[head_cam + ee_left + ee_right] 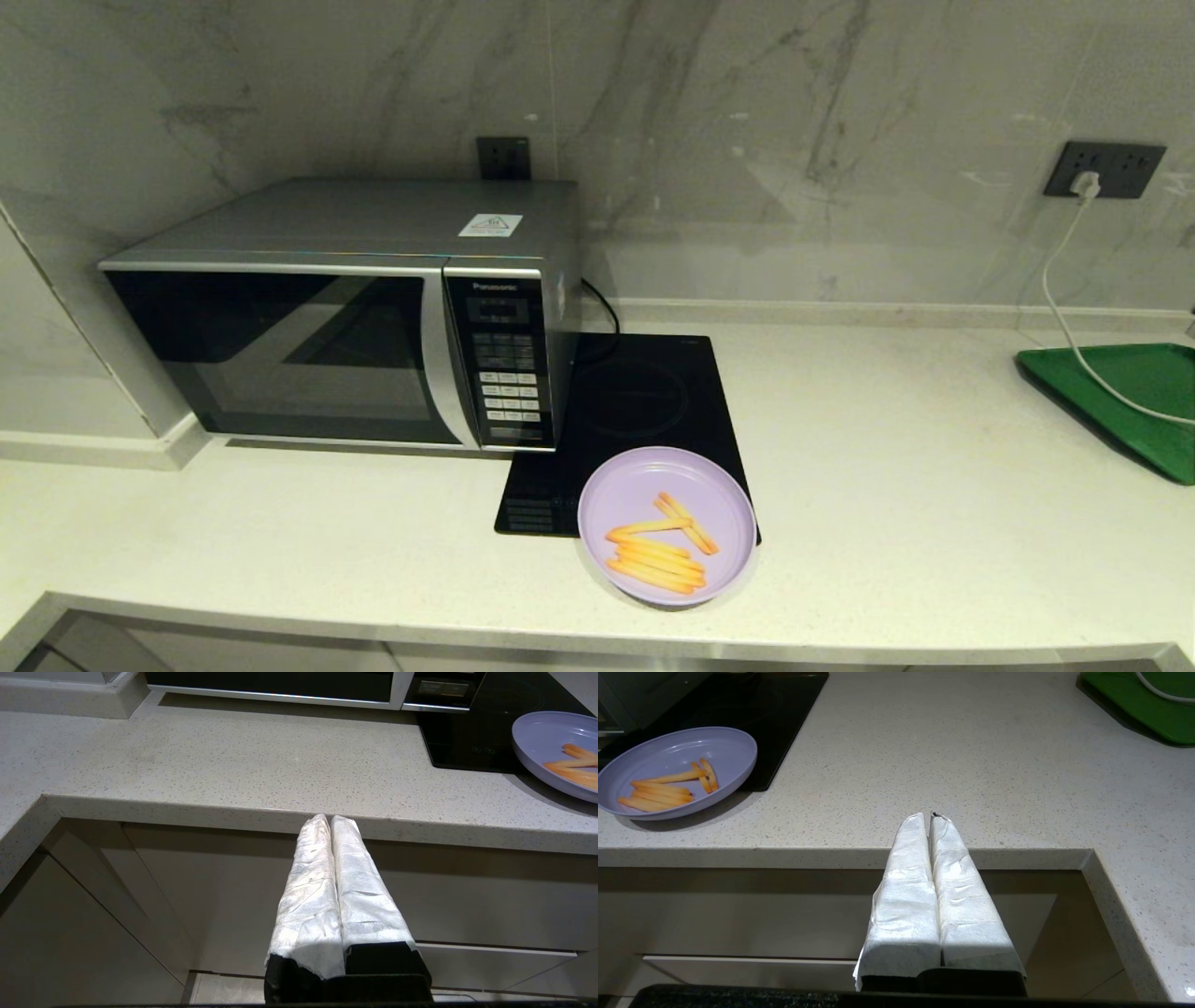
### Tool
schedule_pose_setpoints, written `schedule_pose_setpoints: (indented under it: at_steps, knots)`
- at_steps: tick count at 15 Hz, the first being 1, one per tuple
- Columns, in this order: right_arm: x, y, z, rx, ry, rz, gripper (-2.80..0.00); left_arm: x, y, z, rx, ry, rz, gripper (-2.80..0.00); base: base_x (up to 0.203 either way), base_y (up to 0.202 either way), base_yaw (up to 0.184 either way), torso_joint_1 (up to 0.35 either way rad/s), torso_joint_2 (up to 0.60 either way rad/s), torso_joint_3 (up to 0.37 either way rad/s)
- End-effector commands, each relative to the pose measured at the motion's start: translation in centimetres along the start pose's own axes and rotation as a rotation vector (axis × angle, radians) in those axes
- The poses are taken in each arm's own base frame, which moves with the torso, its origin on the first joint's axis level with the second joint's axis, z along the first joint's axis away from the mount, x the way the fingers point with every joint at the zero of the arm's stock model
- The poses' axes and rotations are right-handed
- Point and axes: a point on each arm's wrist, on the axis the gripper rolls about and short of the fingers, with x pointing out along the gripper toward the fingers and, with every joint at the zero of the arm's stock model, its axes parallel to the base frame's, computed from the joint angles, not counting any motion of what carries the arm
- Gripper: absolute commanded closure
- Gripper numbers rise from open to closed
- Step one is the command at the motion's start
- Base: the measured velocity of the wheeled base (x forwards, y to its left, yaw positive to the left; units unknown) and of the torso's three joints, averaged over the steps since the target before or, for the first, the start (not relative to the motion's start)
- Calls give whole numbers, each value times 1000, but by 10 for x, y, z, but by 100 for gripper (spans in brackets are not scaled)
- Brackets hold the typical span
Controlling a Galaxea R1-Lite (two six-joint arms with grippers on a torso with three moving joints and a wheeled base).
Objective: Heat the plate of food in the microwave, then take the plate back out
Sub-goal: Open the microwave oven
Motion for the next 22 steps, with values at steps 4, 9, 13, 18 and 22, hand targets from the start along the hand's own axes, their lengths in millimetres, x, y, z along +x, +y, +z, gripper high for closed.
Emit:
schedule_pose_setpoints:
  at_steps: [4, 9, 13, 18, 22]
  knots:
    - [0, 0, 0, 0, 0, 0, 0, -2, 0, 4, 21, -7, 7, 0, 0, 0, 0, 0, 0, 0]
    - [3, 0, 1, 3, -70, 4, 0, -29, -4, 65, 107, -124, -54, 0, 0, 0, 0, 0, 0, 0]
    - [4, 0, 0, 3, -74, 6, 0, -43, -8, 159, 122, -52, -116, 0, 0, 0, 0, 0, 0, 0]
    - [4, 0, 0, 3, -75, 5, 0, -10, -9, 196, 148, 466, -335, 0, 0, 0, 0, 0, 0, 0]
    - [4, 0, 0, 3, -75, 5, 0, 34, -28, 226, 27, 532, -446, 0, 0, 0, 0, 0, 0, 0]
